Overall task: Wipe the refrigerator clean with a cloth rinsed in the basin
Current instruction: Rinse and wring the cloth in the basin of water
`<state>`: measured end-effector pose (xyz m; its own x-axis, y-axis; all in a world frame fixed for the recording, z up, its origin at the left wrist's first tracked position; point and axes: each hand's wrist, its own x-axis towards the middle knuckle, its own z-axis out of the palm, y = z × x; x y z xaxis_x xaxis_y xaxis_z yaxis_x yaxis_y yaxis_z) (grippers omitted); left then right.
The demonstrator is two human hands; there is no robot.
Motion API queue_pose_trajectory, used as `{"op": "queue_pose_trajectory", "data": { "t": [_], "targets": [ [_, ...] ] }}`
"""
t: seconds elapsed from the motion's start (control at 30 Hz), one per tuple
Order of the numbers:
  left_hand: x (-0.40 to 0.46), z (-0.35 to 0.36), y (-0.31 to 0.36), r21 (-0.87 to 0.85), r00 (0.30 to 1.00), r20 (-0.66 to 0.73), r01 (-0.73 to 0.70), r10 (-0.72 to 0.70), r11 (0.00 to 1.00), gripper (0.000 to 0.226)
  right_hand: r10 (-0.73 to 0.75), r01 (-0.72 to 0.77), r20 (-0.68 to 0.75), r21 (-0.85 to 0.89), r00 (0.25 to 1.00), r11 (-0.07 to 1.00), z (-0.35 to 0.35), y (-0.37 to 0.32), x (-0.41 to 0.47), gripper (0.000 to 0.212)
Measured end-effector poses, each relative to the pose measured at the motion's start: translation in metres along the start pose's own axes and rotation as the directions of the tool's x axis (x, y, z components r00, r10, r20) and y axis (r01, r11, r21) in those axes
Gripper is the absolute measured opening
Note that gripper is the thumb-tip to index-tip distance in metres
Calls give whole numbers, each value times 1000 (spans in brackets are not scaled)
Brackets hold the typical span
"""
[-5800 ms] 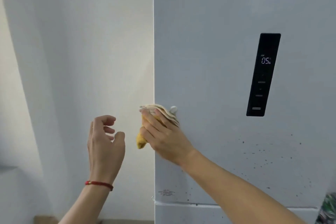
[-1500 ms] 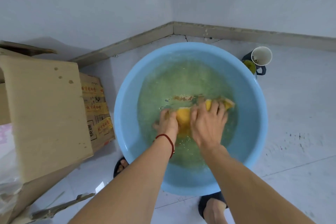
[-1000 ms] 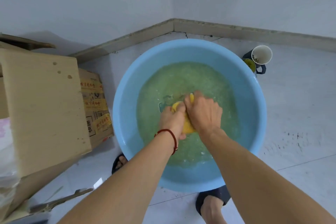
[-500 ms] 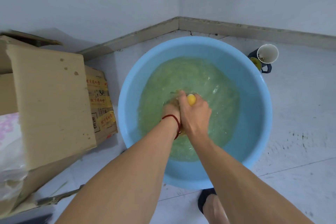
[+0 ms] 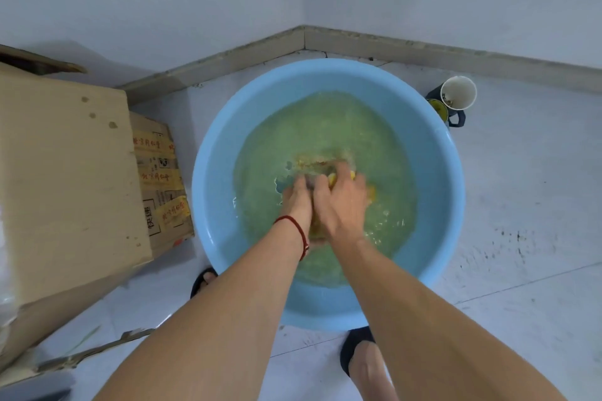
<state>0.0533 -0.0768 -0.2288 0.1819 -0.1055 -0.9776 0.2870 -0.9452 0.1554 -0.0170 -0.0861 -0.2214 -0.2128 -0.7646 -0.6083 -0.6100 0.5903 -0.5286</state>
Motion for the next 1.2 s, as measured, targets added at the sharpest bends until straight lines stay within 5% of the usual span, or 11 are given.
{"op": "queue_pose_trajectory", "data": {
  "t": [0.1,0.3,0.43,0.6,0.73,0.8,0.9,1.0,1.07,1.13,1.2],
  "targets": [
    [-3,4,6,-37,989,-13,-147,147,988,48,182,-179,27,355,983,917,-2,-23,-10,21],
    [-44,-9,16,365,936,-131,-260,326,894,46,7,-9,-36,-41,999,999,-22,-18,-14,48],
    [-93,-21,29,262,980,61,-197,187,945,28,29,-13,69,-213,997,977,-51,-11,-3,47],
    [-145,-30,52,368,899,339,-397,277,841,19,-77,112,183,-189,980,975,-104,0,-22,38],
    [-190,-27,69,512,820,433,-565,374,646,13,-414,442,292,-34,862,896,-139,0,-69,107],
    [-211,-29,76,547,787,490,-612,375,570,15,-528,533,344,88,777,841,-139,-11,-85,119],
    [-238,-45,86,556,763,567,-632,309,541,14,-542,515,208,172,814,840,-138,-31,-94,88],
    [-252,-72,95,531,799,524,-578,297,620,34,-485,478,157,84,860,875,-159,-57,-95,43],
    [-254,-89,98,621,824,436,-567,362,541,50,-470,471,213,49,857,881,-180,-74,-99,45],
    [-252,-99,96,784,836,379,-518,396,342,64,-434,429,270,83,859,900,-198,-90,-105,57],
    [-247,-99,90,810,866,392,-485,309,331,72,-410,391,307,123,859,912,-211,-102,-106,57]
  ]
}}
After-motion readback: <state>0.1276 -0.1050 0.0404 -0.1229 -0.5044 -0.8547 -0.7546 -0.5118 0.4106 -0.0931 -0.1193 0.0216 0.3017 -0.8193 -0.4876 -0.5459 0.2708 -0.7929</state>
